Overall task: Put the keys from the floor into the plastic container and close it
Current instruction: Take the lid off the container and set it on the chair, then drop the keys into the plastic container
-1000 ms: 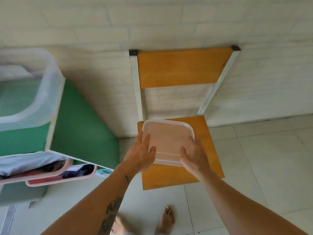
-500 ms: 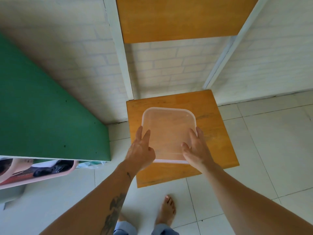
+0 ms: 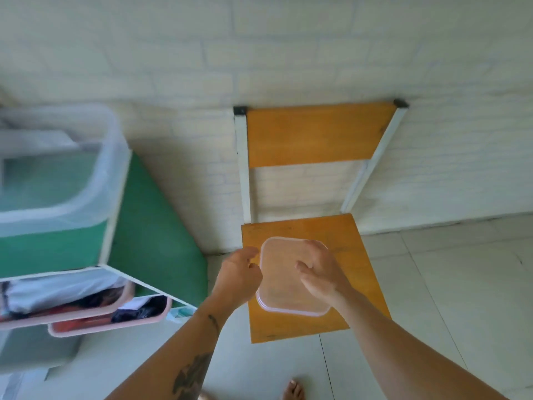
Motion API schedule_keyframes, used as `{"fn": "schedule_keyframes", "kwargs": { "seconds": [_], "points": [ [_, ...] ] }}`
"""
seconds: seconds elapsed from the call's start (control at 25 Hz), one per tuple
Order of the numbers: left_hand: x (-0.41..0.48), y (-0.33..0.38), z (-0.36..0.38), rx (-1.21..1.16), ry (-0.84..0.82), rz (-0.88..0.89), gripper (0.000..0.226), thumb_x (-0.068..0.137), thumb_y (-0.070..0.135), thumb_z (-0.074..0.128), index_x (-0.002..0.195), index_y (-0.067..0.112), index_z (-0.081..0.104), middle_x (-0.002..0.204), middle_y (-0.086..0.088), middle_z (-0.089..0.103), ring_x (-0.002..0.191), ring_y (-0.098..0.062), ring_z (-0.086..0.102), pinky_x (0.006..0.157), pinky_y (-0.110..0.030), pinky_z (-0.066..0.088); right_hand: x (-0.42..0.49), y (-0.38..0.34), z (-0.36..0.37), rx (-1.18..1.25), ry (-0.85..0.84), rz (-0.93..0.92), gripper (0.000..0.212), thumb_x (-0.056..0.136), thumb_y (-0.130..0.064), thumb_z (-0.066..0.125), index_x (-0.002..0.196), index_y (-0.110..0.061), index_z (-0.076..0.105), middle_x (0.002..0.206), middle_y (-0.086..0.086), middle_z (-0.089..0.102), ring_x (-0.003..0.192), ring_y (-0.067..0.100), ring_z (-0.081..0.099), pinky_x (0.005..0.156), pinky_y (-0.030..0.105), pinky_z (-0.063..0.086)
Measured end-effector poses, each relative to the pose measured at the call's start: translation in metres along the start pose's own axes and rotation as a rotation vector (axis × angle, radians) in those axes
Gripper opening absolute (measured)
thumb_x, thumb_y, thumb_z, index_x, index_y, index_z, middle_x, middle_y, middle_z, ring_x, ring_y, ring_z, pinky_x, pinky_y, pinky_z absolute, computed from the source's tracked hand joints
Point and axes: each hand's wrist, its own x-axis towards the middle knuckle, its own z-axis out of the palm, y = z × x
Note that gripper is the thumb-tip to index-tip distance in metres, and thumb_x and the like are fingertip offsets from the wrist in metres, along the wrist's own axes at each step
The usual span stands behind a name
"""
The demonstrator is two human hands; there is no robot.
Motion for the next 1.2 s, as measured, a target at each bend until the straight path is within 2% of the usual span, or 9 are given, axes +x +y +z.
{"fn": "schedule_keyframes", "kwargs": {
  "seconds": [0.12, 0.36, 0.56, 0.72, 0.8, 0.92, 1.0, 1.08, 1.2],
  "points": [
    [-0.037, 0.034, -0.049, -0.046, 0.100, 0.047, 0.045, 0.086, 0.006, 0.038, 0.118, 0.022, 0.066, 0.115, 0.002, 0.068, 0.104, -0.015, 0.064, 0.080, -0.014, 0.043, -0.026, -0.062, -0.033, 0.005, -0.003, -0.096, 0.061, 0.097, -0.027, 0.053, 0.152, -0.014, 0.031, 0.160, 0.002, 0.028, 0.146, 0.020, 0.029, 0.117, 0.032, 0.023],
    [-0.105, 0.075, -0.139, -0.112, 0.315, 0.148, 0.037, 0.086, 0.008, 0.046, 0.111, 0.024, 0.069, 0.107, 0.006, 0.071, 0.094, -0.010, 0.065, 0.069, -0.004, 0.040, -0.054, -0.175, -0.071, 0.035, 0.007, -0.319, 0.063, 0.097, -0.030, 0.049, 0.154, -0.012, 0.028, 0.161, 0.007, 0.026, 0.148, 0.020, 0.025, 0.117, 0.033, 0.020],
    [-0.137, 0.066, -0.212, -0.162, 0.515, 0.192, 0.036, 0.085, 0.006, 0.047, 0.104, 0.023, 0.071, 0.096, 0.003, 0.073, 0.068, -0.012, 0.066, 0.053, -0.010, 0.047, -0.060, -0.248, -0.057, 0.053, -0.061, -0.425, 0.063, 0.098, -0.035, 0.048, 0.155, -0.015, 0.026, 0.161, 0.006, 0.027, 0.147, 0.022, 0.025, 0.115, 0.034, 0.023],
    [-0.138, 0.035, -0.271, -0.191, 0.613, 0.206, 0.036, 0.083, 0.001, 0.045, 0.102, 0.019, 0.071, 0.094, 0.001, 0.073, 0.080, -0.016, 0.069, 0.074, -0.028, 0.057, -0.061, -0.300, -0.022, 0.054, -0.057, -0.435, 0.063, 0.098, -0.035, 0.049, 0.155, -0.018, 0.026, 0.161, 0.006, 0.028, 0.147, 0.023, 0.027, 0.116, 0.037, 0.025],
    [-0.130, 0.017, -0.298, -0.175, 0.641, 0.212, 0.037, 0.084, 0.001, 0.045, 0.105, 0.018, 0.071, 0.098, 0.000, 0.073, 0.083, -0.017, 0.068, 0.074, -0.029, 0.055, -0.061, -0.325, 0.000, 0.061, -0.040, -0.428, 0.062, 0.099, -0.032, 0.050, 0.154, -0.016, 0.028, 0.160, 0.006, 0.030, 0.147, 0.025, 0.028, 0.115, 0.037, 0.025],
    [-0.116, -0.021, -0.339, -0.112, 0.665, 0.231, 0.038, 0.085, 0.003, 0.046, 0.112, 0.016, 0.069, 0.106, 0.001, 0.071, 0.095, -0.019, 0.066, 0.086, -0.027, 0.051, -0.060, -0.362, 0.037, 0.055, 0.007, -0.406, 0.055, 0.099, -0.025, 0.049, 0.151, -0.013, 0.033, 0.148, -0.002, 0.042, 0.141, 0.024, 0.036, 0.107, 0.028, 0.030],
    [-0.102, -0.049, -0.363, -0.066, 0.678, 0.272, 0.037, 0.086, 0.005, 0.047, 0.115, 0.016, 0.068, 0.111, 0.001, 0.070, 0.101, -0.020, 0.065, 0.090, -0.029, 0.050, -0.056, -0.378, 0.061, 0.016, 0.040, -0.366, 0.058, 0.099, -0.027, 0.047, 0.153, -0.014, 0.028, 0.156, 0.006, 0.036, 0.144, 0.025, 0.033, 0.112, 0.033, 0.028],
    [-0.087, -0.078, -0.384, 0.002, 0.678, 0.320, 0.037, 0.086, 0.005, 0.049, 0.117, 0.016, 0.066, 0.114, 0.000, 0.067, 0.102, -0.021, 0.063, 0.089, -0.030, 0.050, -0.051, -0.388, 0.080, -0.049, 0.090, -0.312, 0.060, 0.100, -0.029, 0.044, 0.154, -0.014, 0.022, 0.159, 0.009, 0.029, 0.145, 0.026, 0.029, 0.115, 0.038, 0.025],
    [-0.074, -0.117, -0.403, 0.125, 0.696, 0.361, 0.039, 0.080, 0.001, 0.050, 0.114, 0.013, 0.064, 0.110, -0.005, 0.064, 0.095, -0.027, 0.060, 0.079, -0.036, 0.051, -0.050, -0.395, 0.098, -0.146, 0.162, -0.236, 0.059, 0.100, -0.030, 0.043, 0.153, -0.017, 0.020, 0.157, 0.009, 0.028, 0.143, 0.026, 0.029, 0.113, 0.042, 0.032]
  ]
}}
